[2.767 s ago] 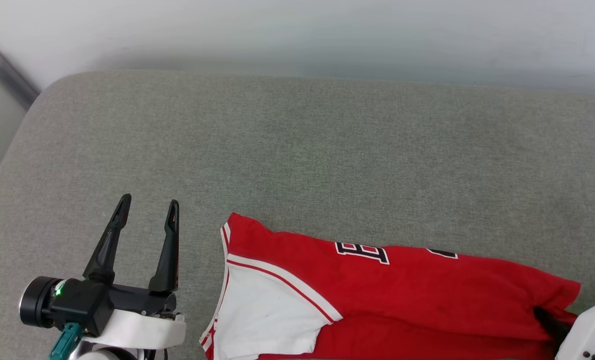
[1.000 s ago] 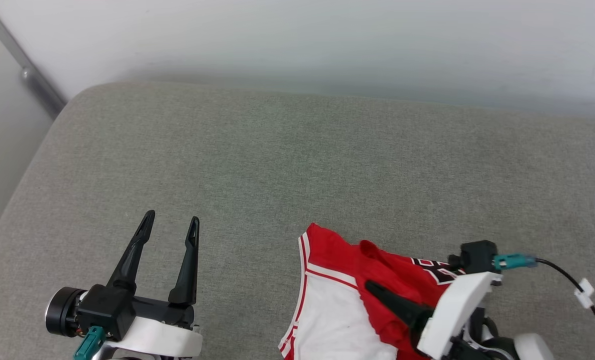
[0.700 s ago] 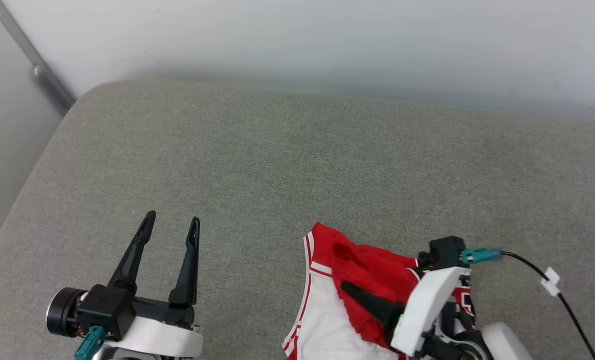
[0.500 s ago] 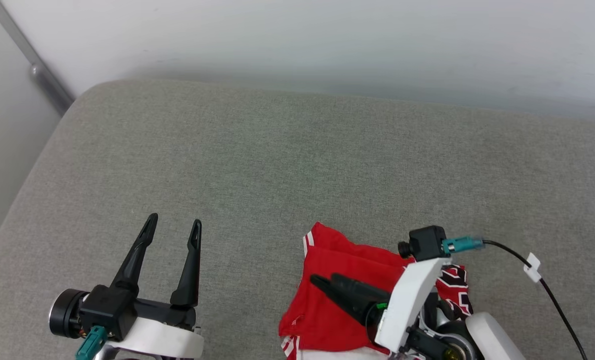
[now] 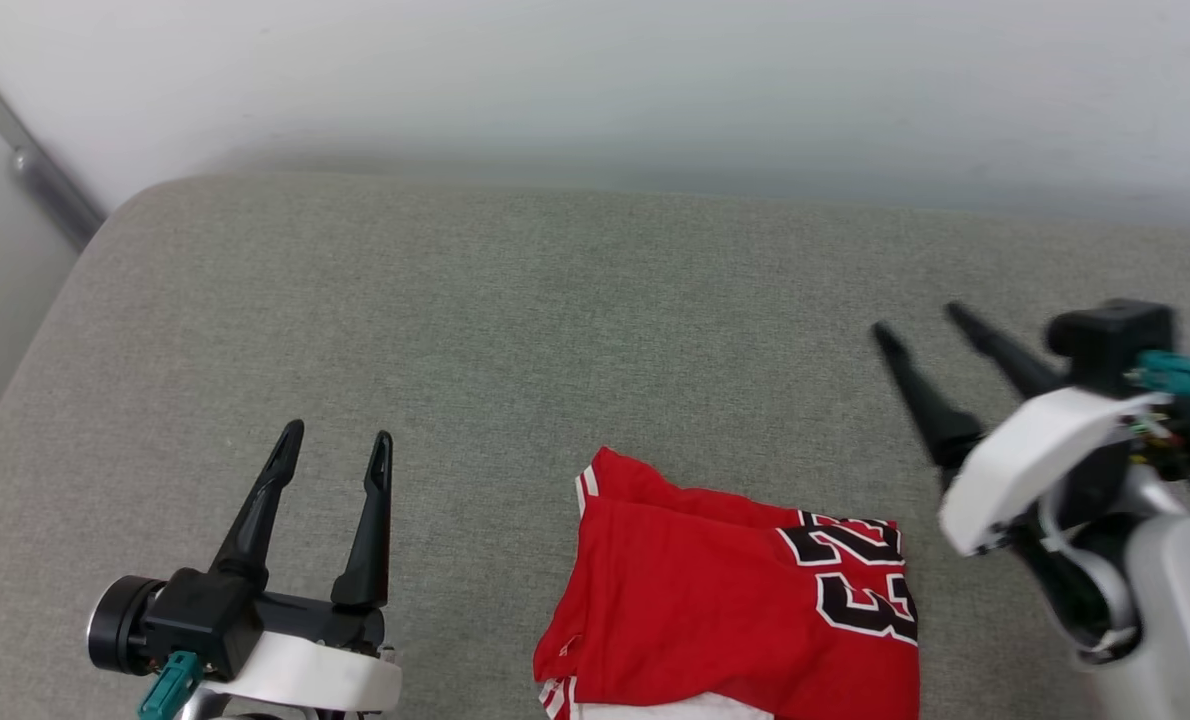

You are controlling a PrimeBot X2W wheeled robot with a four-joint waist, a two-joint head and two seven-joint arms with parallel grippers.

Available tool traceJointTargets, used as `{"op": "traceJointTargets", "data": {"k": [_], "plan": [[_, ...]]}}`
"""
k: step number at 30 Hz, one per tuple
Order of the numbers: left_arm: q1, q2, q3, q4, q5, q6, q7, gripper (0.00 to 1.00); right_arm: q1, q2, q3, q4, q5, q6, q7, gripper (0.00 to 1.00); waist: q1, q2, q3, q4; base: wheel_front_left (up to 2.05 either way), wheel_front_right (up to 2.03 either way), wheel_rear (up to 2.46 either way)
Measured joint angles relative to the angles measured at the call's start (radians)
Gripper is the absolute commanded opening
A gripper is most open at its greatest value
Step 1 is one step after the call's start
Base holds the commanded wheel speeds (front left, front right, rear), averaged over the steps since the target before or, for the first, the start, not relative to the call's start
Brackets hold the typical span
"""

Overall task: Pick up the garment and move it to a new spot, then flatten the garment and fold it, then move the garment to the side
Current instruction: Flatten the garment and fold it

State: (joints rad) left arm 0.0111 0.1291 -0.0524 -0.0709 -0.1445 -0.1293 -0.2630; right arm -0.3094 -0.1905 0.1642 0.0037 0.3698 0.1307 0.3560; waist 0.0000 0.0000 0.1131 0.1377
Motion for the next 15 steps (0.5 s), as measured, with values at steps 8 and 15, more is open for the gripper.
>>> {"op": "traceJointTargets", "data": {"k": [8,15], "plan": [[0.000,-0.010,0.011,-0.009,-0.014,0.000,0.000,1.00,0.117,-0.055,-0.191,-0.113,-0.014,0.000,-0.174,1.00,0.0000,0.0000,0.000,-0.034,0.00,0.00,0.00],[0.002,-0.016,0.020,-0.019,-0.028,0.000,0.000,1.00,0.263,-0.043,-0.279,-0.207,-0.094,0.000,-0.373,1.00,-0.0001,0.0000,0.008,-0.053,0.00,0.00,0.00]]}}
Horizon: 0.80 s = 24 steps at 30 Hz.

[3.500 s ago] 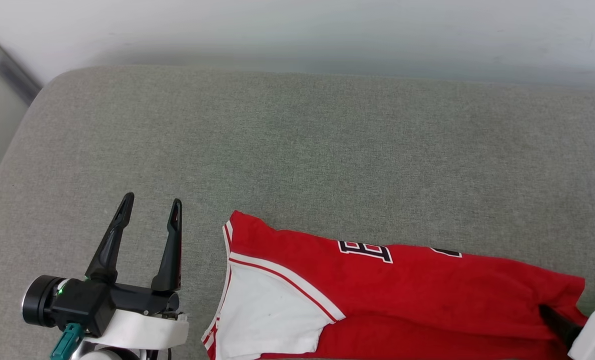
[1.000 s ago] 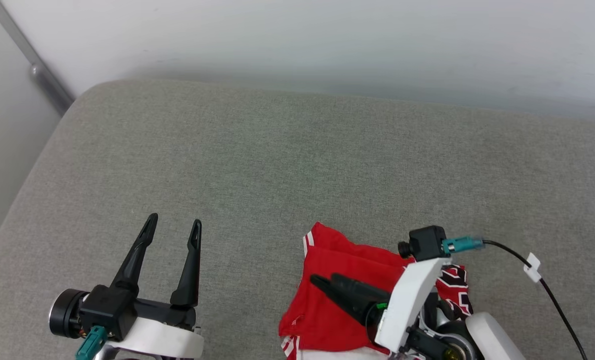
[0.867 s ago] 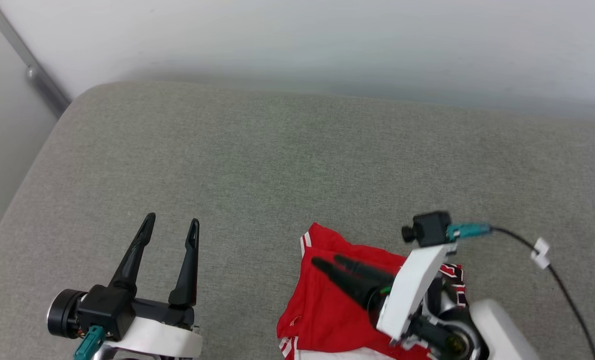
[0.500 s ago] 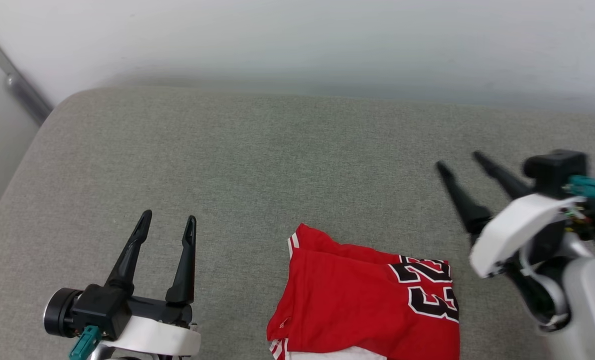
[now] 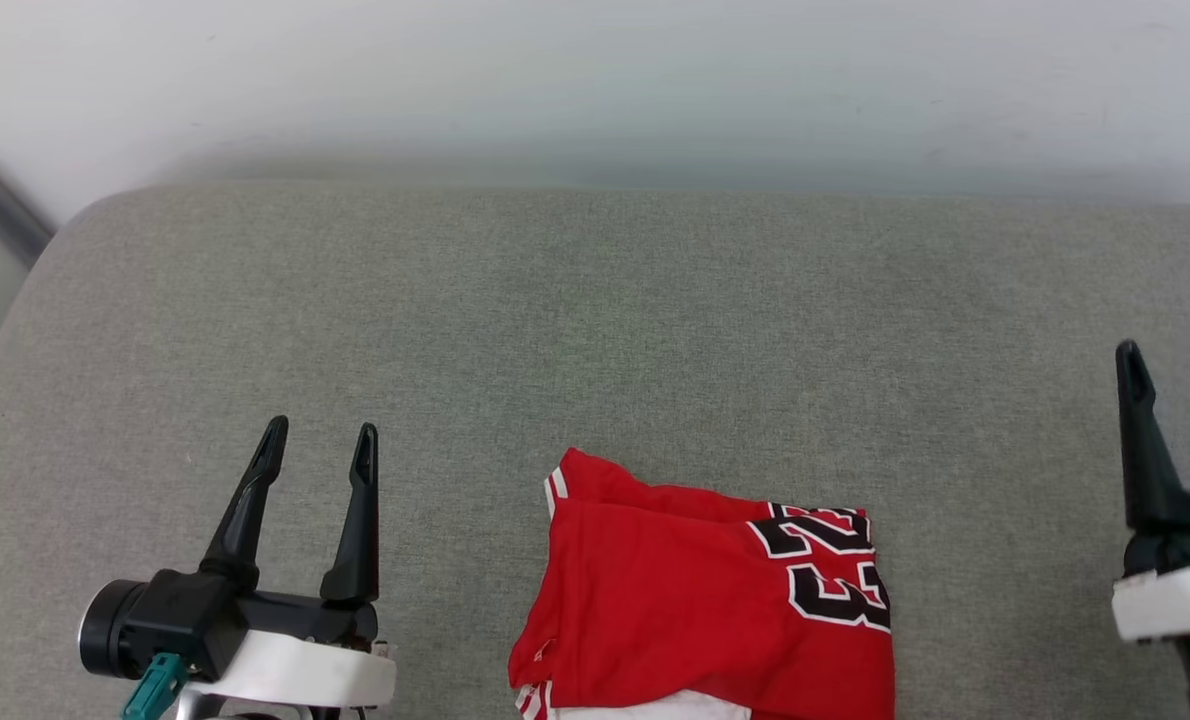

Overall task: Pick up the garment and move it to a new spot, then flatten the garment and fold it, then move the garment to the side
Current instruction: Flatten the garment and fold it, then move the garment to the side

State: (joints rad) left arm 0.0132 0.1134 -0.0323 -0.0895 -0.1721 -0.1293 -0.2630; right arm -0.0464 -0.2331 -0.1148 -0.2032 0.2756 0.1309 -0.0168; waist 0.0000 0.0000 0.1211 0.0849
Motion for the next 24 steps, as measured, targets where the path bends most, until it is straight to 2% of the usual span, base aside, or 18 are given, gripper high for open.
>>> {"op": "traceJointTargets", "data": {"k": [4,8,24], "plan": [[0.010,0.000,-0.007,0.000,-0.007,0.000,0.000,1.00,0.068,0.070,-0.013,-0.023,-0.024,0.000,-0.065,1.00,0.0000,0.0000,0.001,-0.004,0.00,0.00,0.00],[0.023,0.000,-0.013,0.000,-0.011,0.000,0.000,1.00,0.100,0.106,-0.006,-0.017,-0.052,0.000,-0.103,1.00,0.0000,0.0000,0.001,-0.005,0.00,0.00,0.00],[0.023,0.001,-0.030,0.004,-0.027,0.000,0.000,1.00,0.112,0.118,0.010,0.044,-0.065,0.000,-0.146,1.00,0.0000,0.0000,-0.007,0.001,0.00,0.00,0.00]]}}
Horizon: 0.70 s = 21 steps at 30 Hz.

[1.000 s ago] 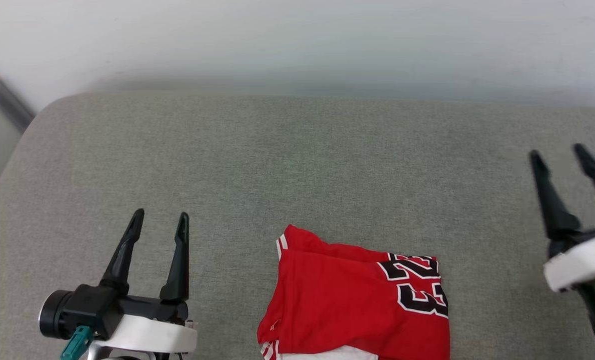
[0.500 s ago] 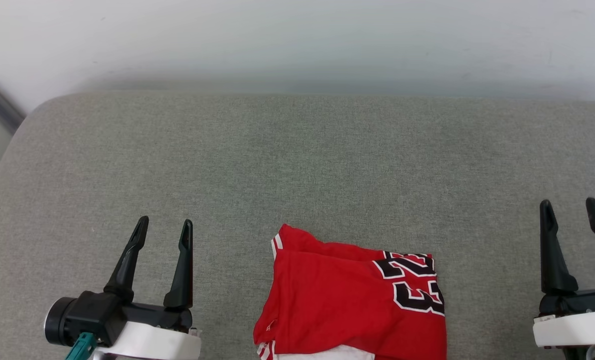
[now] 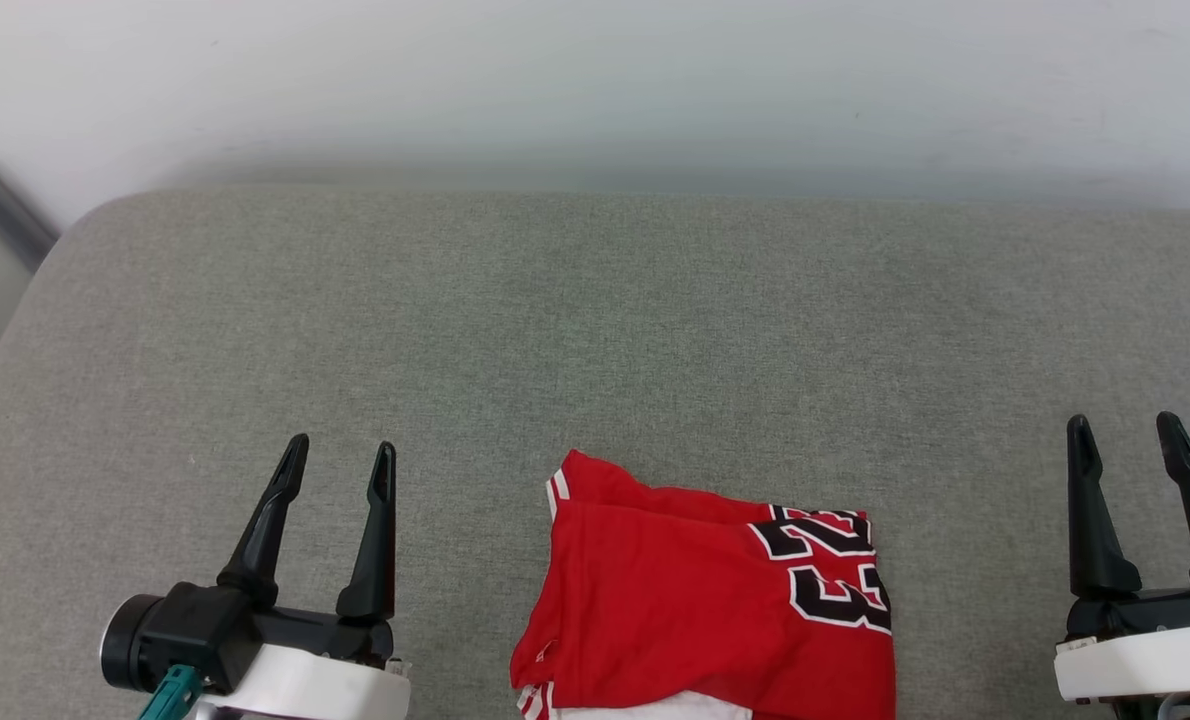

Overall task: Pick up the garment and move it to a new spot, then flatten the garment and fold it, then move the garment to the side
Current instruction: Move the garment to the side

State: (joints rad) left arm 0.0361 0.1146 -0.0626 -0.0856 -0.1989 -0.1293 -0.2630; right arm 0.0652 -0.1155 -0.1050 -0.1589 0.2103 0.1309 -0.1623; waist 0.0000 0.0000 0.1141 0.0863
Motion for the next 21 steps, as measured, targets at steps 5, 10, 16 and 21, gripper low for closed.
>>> {"op": "traceJointTargets", "data": {"k": [5,10,16,21], "plan": [[0.000,0.003,-0.005,0.003,-0.001,0.000,0.000,1.00,0.000,-0.002,0.007,0.004,0.000,0.000,0.005,1.00,0.0000,0.0000,0.000,0.004,0.00,0.00,0.00],[0.000,0.006,-0.005,0.006,0.001,0.000,0.000,1.00,-0.001,-0.035,0.040,-0.012,0.034,0.000,0.071,1.00,0.0000,0.0000,0.003,0.003,0.00,0.00,0.00],[-0.002,0.008,-0.004,0.006,0.001,0.000,0.000,1.00,-0.003,-0.117,0.112,-0.079,0.146,0.000,0.347,1.00,0.0000,0.0000,0.011,0.003,0.00,0.00,0.00],[-0.017,0.008,-0.012,0.000,0.004,0.000,0.000,1.00,-0.002,-0.164,0.162,-0.125,0.253,0.000,0.646,1.00,0.0000,0.0000,0.028,0.009,0.00,0.00,0.00]]}}
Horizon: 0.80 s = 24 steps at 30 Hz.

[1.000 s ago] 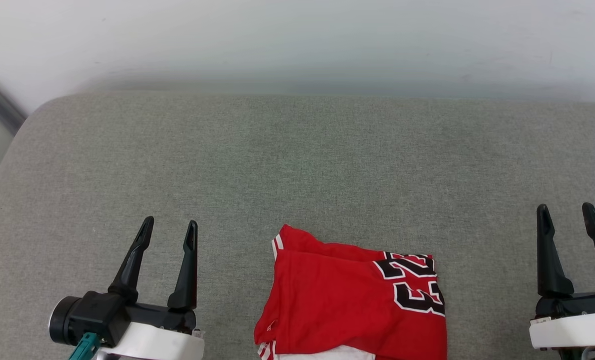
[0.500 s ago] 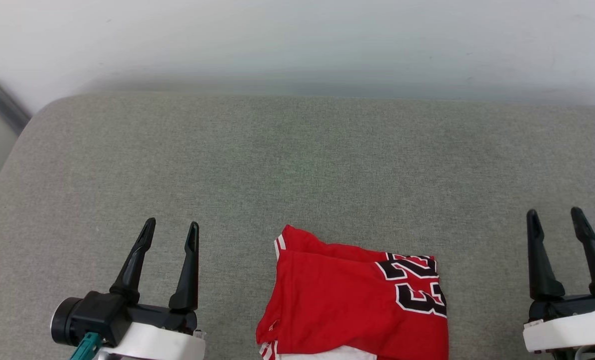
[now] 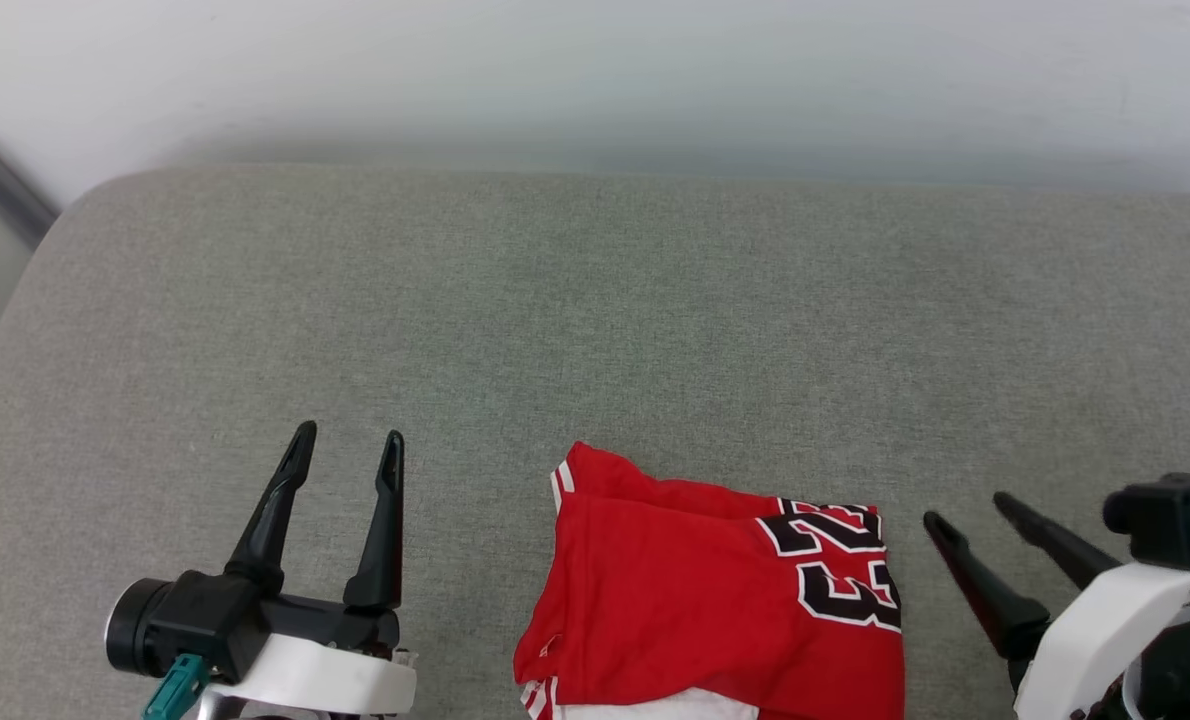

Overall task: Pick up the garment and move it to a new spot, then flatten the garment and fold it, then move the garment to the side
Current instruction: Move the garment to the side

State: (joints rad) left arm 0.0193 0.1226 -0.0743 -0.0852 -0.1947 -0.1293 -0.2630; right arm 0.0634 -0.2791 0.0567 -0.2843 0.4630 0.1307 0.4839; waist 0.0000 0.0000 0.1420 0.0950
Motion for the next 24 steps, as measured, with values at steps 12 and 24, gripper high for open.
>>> {"op": "traceJointTargets", "data": {"k": [12,24], "plan": [[-0.033,-0.006,-0.021,-0.003,0.007,0.000,0.000,1.00,-0.033,0.082,-0.020,0.047,-0.012,0.000,0.476,1.00,0.0000,0.0000,0.056,0.042,0.00,0.00,0.00],[-0.047,-0.013,-0.030,0.007,0.007,0.000,0.000,1.00,-0.100,0.125,0.044,0.207,-0.059,0.000,0.496,1.00,0.0000,0.0000,0.098,0.107,0.00,0.00,0.00]]}}
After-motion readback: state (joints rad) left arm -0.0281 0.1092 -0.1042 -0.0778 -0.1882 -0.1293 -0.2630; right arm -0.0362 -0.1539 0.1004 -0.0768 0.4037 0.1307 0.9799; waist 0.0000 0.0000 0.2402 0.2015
